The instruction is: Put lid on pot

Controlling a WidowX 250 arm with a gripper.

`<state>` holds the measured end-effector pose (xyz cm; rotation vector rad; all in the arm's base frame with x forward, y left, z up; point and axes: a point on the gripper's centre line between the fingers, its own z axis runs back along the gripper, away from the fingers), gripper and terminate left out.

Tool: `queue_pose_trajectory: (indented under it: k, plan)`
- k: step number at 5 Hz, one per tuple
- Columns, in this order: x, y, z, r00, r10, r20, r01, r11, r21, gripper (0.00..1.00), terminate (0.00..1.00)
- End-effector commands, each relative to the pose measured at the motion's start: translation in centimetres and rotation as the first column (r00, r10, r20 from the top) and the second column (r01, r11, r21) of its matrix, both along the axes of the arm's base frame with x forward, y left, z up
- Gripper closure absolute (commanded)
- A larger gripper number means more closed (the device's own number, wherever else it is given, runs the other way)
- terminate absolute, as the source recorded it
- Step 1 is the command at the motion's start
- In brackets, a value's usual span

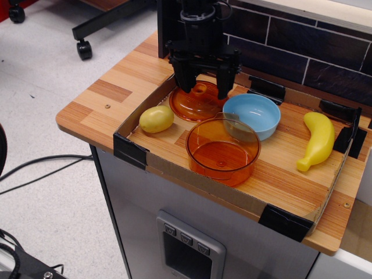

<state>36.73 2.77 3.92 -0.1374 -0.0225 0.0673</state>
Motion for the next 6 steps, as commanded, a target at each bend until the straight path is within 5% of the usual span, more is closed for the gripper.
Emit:
queue_pose_trajectory:
  k: [1,3,4,6]
  plan:
    - [1.3,1.1,1.3,0.999,0.010,0.048,-0.010,1.000,-0.001,0.00,0.00]
    - [2.4,1.4,0.4,0.999,0.028,0.035,-0.028,1.000,0.004,0.00,0.00]
    - [2.2,1.6,0.2,0.997,0.052,0.049,-0.052,0.999,0.002,1.00,0.00]
    - [2.0,1.8,0.7,0.996,0.043,0.080,-0.046,0.998,0.038,1.00,0.00]
